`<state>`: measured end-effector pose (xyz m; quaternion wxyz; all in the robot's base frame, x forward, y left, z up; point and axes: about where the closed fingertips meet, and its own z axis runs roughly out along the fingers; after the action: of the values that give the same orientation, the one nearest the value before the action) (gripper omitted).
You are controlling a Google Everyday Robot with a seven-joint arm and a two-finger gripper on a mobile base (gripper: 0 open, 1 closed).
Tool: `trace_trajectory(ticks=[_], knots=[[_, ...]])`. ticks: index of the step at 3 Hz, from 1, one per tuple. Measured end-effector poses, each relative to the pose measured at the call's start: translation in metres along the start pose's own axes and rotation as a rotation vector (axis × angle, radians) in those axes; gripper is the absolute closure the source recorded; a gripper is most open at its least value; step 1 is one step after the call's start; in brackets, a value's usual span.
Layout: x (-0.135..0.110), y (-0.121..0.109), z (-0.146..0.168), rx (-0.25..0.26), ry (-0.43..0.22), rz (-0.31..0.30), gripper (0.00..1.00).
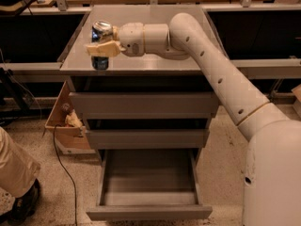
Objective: Place redbull can into bottom drawer
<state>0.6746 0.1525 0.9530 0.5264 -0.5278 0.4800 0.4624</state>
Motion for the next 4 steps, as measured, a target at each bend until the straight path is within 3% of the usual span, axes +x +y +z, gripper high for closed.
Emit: trace_trajectory(ticks=[2,3,4], knots=[[-0.032,0.065,0.04,-0.116,-0.056,-0.041,1.0],[-0.034,0.105,0.049,-0.147,-0.065,-0.034,1.0],[-0.017,0.132,0.038,-0.152,-0.005,-0.027,1.0]])
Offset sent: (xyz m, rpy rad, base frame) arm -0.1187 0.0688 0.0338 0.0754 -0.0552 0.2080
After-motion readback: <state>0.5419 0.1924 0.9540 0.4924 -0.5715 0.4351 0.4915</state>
